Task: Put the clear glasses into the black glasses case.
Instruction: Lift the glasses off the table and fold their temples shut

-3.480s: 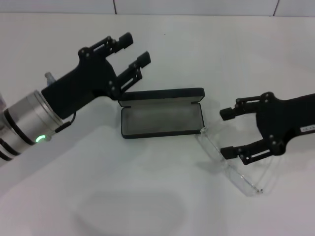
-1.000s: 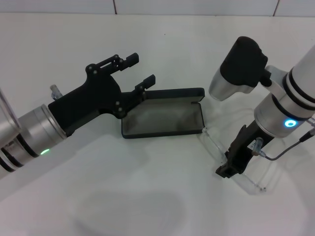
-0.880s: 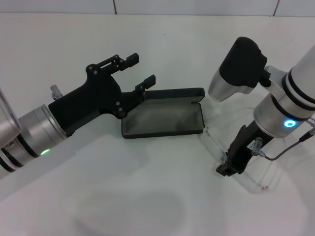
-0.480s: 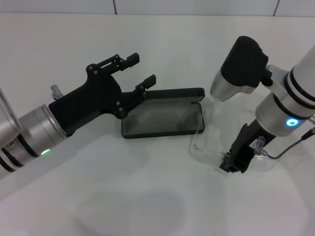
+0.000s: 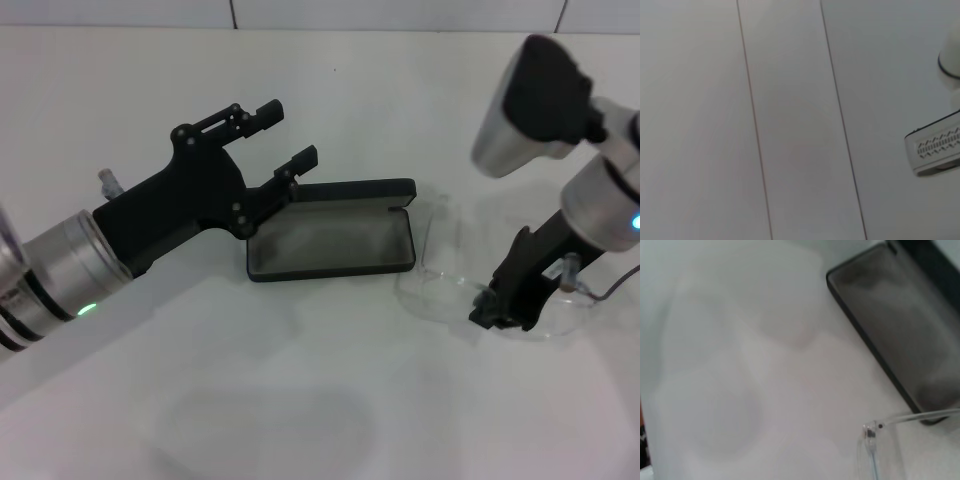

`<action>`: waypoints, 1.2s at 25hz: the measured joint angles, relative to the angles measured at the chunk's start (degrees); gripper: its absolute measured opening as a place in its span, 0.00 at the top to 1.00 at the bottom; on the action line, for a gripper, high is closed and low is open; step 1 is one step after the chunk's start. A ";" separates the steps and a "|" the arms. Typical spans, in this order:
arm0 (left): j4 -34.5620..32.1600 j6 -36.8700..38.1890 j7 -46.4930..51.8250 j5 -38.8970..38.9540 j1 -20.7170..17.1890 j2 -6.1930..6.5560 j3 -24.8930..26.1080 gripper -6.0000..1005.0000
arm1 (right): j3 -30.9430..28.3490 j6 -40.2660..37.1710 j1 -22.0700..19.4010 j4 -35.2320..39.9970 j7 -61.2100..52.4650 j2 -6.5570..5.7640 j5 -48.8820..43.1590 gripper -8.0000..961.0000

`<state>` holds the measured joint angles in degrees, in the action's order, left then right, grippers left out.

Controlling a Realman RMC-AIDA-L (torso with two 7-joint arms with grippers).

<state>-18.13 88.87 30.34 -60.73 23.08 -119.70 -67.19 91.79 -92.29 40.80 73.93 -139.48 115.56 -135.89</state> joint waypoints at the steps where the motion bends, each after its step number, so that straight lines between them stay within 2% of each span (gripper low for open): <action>1: -0.01 0.87 0.16 0.03 -0.11 0.05 0.11 0.47 | -1.05 -0.45 -0.46 0.63 0.79 0.01 0.23 0.87; 4: -0.18 3.23 1.63 0.06 -0.34 0.32 0.29 0.47 | -5.16 -1.32 -2.59 2.15 5.23 0.08 2.17 0.87; 8: -2.64 7.53 7.90 -0.30 -0.48 1.43 0.31 0.47 | -8.50 -1.48 -6.00 2.55 15.22 0.06 8.41 0.87; 16: -4.74 9.34 18.93 -1.03 1.09 3.15 -0.06 0.47 | -9.26 4.95 -12.80 -0.57 42.47 0.42 20.32 0.87; 21: -4.75 9.24 21.87 -2.98 3.00 3.50 -0.04 0.47 | -9.67 8.41 -16.43 -5.11 62.86 0.45 30.59 0.87; 30: -4.79 9.32 22.75 -4.40 4.63 3.23 -0.18 0.47 | -9.71 11.07 -16.34 -13.50 79.30 0.38 44.35 0.87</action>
<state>-22.92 98.19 53.09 -65.14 27.71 -116.47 -67.37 82.08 -81.22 24.47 60.43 -60.18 115.95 -91.54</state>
